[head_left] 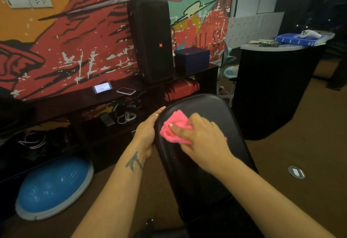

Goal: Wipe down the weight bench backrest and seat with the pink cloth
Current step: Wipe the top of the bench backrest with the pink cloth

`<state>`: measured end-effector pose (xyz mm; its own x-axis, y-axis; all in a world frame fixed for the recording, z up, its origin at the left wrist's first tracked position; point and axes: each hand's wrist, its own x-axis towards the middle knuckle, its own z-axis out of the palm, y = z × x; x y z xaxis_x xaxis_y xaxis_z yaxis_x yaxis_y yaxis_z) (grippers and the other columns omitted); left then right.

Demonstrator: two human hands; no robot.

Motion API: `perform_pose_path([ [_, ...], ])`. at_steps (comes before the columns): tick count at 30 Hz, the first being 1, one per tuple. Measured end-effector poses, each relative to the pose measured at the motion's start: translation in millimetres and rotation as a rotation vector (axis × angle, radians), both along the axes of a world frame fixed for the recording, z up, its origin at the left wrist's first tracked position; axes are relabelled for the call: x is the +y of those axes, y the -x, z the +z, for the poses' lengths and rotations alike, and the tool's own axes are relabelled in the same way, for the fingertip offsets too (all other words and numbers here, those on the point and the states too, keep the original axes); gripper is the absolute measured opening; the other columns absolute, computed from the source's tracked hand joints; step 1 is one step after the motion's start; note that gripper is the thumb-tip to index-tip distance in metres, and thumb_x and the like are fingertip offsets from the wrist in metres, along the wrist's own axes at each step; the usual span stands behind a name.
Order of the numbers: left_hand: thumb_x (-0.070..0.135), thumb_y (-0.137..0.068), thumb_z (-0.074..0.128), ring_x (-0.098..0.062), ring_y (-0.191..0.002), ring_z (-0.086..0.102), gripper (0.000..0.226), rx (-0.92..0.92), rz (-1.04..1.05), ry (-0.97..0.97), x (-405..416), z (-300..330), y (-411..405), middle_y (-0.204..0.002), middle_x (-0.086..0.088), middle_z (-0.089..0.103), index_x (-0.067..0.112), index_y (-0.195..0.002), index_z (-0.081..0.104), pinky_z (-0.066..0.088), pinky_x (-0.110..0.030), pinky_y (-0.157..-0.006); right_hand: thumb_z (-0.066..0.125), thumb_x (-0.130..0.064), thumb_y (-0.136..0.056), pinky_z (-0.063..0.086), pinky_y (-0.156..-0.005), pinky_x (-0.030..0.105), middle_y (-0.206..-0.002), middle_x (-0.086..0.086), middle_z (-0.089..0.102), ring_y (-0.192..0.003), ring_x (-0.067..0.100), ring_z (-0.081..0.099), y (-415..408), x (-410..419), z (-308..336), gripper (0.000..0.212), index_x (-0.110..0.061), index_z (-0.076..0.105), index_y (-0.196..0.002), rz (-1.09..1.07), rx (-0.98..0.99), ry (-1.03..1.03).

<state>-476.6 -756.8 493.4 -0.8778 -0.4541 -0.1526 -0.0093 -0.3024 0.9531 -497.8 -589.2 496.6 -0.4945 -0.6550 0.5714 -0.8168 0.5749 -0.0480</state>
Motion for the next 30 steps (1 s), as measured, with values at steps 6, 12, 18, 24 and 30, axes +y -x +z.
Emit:
perform_pose_path([
  [6,0.025,-0.101,0.043,-0.010,-0.082,0.072,0.030,-0.002,0.020,0.022,8.0,2.1,-1.1,-0.098,0.001,0.075,0.023,-0.119,0.067,0.057,-0.021,-0.063,0.054,-0.035,-0.069,0.041,-0.053,0.034,-0.078,0.003,0.049,-0.063,0.025,0.053,10.7,43.0,-17.0,0.043,-0.039,0.064,-0.110,-0.073,-0.060,-0.031],
  [12,0.032,-0.101,0.042,-0.020,-0.095,0.070,0.033,-0.035,0.078,0.075,13.1,0.5,-4.4,-0.108,-0.005,0.073,0.025,-0.121,0.067,0.055,-0.033,-0.079,0.067,-0.029,-0.069,0.044,-0.057,0.038,-0.084,0.009,0.050,-0.069,0.029,0.053,12.1,8.7,0.3,0.050,-0.031,0.061,-0.119,-0.079,-0.068,0.047],
  [18,0.034,-0.101,0.045,-0.018,-0.101,0.068,0.031,-0.037,0.101,0.063,14.4,-0.6,-5.4,-0.110,-0.002,0.072,0.024,-0.120,0.068,0.054,-0.032,-0.083,0.048,-0.039,-0.074,0.039,-0.058,0.031,-0.082,-0.001,0.048,-0.069,0.017,0.050,-12.3,35.2,-26.6,0.043,-0.044,0.058,-0.116,0.035,-0.055,-0.122],
  [24,0.028,-0.101,0.045,-0.015,-0.090,0.069,0.031,-0.008,0.142,0.029,18.6,0.9,-5.0,-0.106,-0.005,0.072,0.017,-0.119,0.068,0.054,-0.028,-0.080,0.056,-0.035,-0.071,0.039,-0.057,0.033,-0.083,0.004,0.049,-0.068,0.024,0.051,-0.4,18.5,-11.6,0.044,-0.038,0.062,-0.115,-0.081,-0.057,-0.016],
  [30,0.031,-0.102,0.042,-0.017,-0.098,0.068,0.029,-0.018,0.134,0.063,15.7,-2.4,-3.5,-0.108,-0.003,0.072,0.027,-0.109,0.070,0.053,-0.032,-0.085,0.057,-0.037,-0.072,0.042,-0.057,0.032,-0.082,0.000,0.049,-0.069,0.019,0.050,-17.4,30.2,-30.2,0.045,-0.042,0.058,-0.117,0.060,-0.046,-0.107],
])
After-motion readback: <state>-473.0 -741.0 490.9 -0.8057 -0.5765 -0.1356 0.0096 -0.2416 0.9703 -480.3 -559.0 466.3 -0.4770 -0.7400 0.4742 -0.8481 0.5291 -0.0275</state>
